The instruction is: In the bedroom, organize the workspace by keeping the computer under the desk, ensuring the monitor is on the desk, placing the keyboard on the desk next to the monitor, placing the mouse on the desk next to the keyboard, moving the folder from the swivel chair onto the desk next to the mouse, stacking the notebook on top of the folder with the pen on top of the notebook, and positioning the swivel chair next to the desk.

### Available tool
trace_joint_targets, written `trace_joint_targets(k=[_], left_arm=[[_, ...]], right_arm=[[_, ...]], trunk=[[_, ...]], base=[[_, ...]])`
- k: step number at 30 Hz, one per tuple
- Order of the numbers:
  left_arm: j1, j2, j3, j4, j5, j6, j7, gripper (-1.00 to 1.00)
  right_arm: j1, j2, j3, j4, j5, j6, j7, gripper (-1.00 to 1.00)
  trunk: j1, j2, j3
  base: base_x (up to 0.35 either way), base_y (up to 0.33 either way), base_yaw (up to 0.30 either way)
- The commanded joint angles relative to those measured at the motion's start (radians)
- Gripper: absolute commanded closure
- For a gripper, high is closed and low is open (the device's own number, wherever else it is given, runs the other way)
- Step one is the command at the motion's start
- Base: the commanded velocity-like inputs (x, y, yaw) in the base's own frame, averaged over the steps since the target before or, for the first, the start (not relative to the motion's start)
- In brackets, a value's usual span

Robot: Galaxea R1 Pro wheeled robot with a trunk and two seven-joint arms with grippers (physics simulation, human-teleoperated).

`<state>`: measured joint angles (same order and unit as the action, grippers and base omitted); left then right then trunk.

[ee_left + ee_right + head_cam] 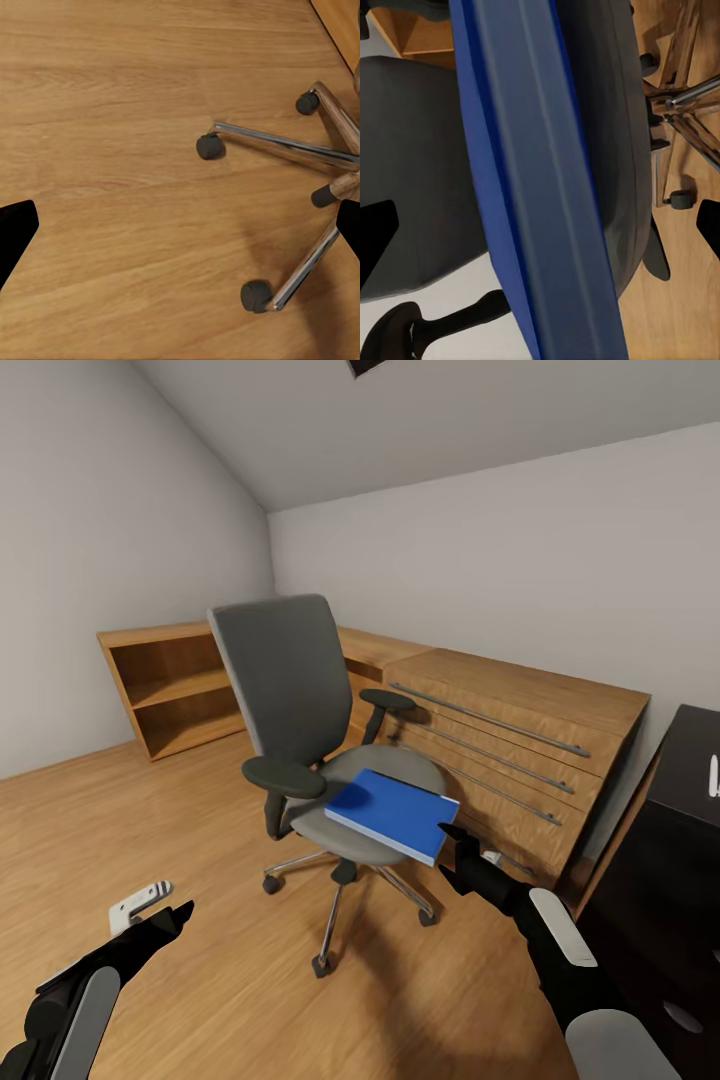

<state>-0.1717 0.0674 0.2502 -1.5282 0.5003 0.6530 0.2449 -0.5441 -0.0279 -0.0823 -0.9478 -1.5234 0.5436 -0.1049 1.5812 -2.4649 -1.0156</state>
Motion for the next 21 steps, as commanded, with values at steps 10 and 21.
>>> trace_joint_targets(k=[10, 21], left_arm=[[0.0, 0.001, 0.0, -0.001, 0.011, 0.004, 0.008, -1.0], [0.0, 0.001, 0.0, -0.001, 0.011, 0.004, 0.008, -1.0]], right_arm=[[0.0, 0.002, -0.001, 0.0, -0.011, 0.002, -0.01, -1.0], [0.0, 0.003, 0.001, 0.0, -0.011, 0.001, -0.01, -1.0]], trunk=[[0.0, 0.0, -0.001], [0.0, 0.0, -0.001]], base=[[0.001, 0.001, 0.0], [0.0, 0.0, 0.0]])
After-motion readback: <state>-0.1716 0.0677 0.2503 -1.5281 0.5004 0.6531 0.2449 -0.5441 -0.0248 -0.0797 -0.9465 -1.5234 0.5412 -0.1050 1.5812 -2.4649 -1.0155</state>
